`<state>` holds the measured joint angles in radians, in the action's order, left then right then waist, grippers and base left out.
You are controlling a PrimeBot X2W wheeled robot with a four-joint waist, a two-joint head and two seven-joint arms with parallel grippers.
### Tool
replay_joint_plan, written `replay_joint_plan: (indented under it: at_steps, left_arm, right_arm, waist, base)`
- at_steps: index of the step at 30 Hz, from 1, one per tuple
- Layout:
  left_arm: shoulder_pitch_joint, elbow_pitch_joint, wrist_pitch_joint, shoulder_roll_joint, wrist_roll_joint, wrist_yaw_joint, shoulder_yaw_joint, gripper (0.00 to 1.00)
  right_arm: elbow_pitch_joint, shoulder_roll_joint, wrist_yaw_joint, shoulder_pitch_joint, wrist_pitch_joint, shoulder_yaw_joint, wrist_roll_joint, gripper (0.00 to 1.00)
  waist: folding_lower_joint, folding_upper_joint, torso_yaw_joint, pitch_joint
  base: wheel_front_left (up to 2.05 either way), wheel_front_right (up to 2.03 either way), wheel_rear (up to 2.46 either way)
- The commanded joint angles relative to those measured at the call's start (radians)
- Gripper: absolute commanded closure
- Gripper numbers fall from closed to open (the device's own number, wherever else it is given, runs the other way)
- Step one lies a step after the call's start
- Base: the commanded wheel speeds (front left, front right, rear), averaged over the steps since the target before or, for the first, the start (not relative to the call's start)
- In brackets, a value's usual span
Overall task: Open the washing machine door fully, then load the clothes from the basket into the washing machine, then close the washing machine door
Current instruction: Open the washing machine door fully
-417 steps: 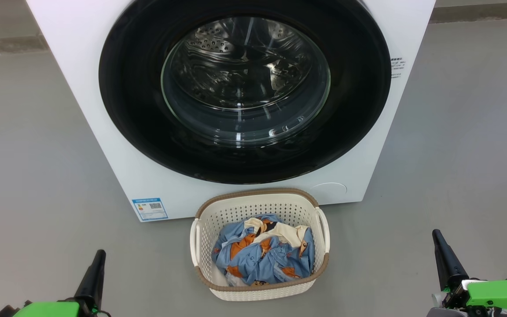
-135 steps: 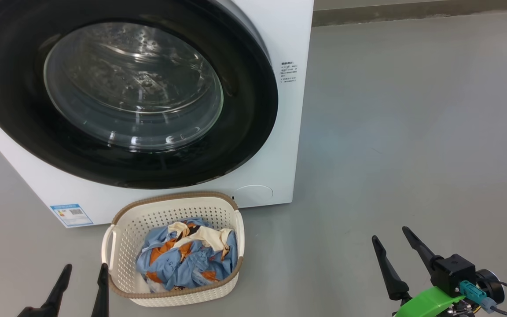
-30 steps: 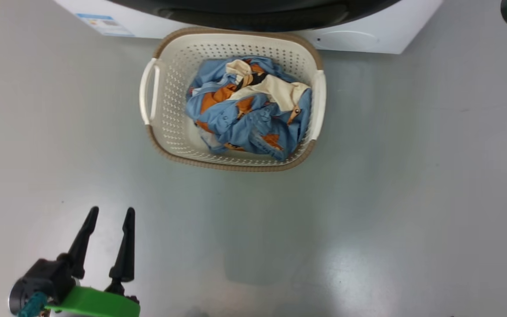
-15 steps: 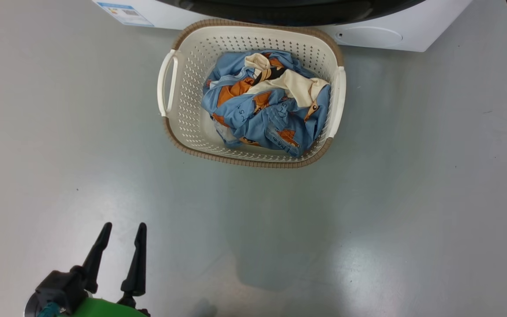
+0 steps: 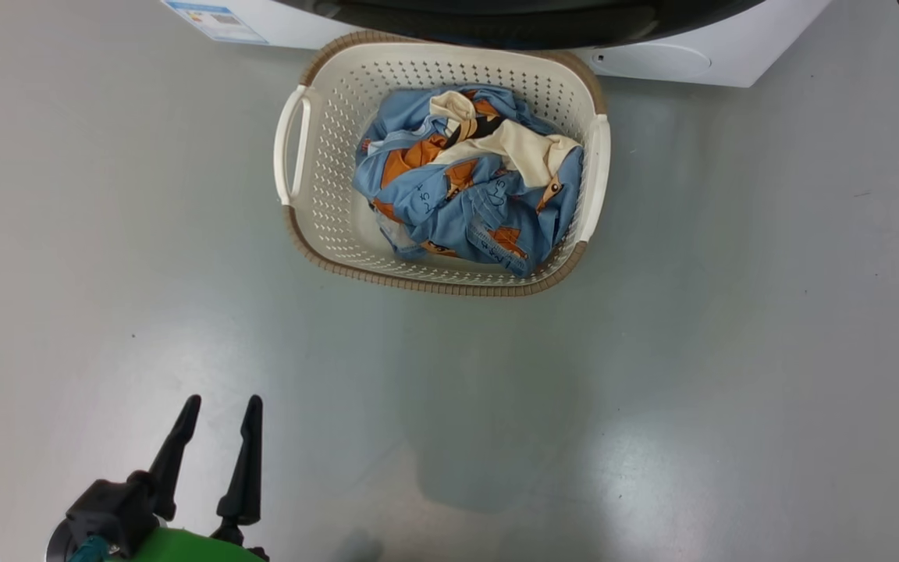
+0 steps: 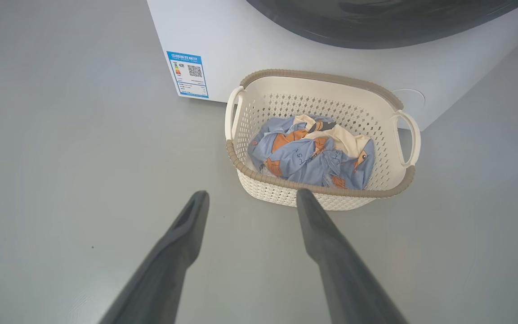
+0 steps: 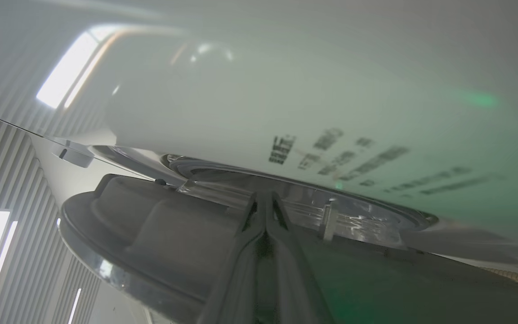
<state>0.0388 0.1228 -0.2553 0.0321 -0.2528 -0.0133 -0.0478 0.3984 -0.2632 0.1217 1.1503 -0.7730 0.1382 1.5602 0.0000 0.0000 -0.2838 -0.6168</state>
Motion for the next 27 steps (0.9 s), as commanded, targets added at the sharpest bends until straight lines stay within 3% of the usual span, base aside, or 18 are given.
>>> replay_joint_plan:
  at_steps: [1,27]
  left_arm:
    - [-0.021,-0.018,-0.006,0.018,-0.004,0.003,0.039,0.00]
    - [-0.026,0.005,-0.006,0.018,0.014,0.001,0.089,0.00]
  right_arm:
    - [-0.027,0.024,0.009,0.009,-0.016,-0.028,-0.004,1.00]
    - [-0.106,0.084,0.009,-0.181,-0.133,-0.153,-0.007,1.00]
  waist:
    - [0.0000,0.0000,0.001,0.002]
    - [0.0000,0.0000,0.081,0.077]
  base:
    - [0.00,0.00,0.00]
    - [0.00,0.00,0.00]
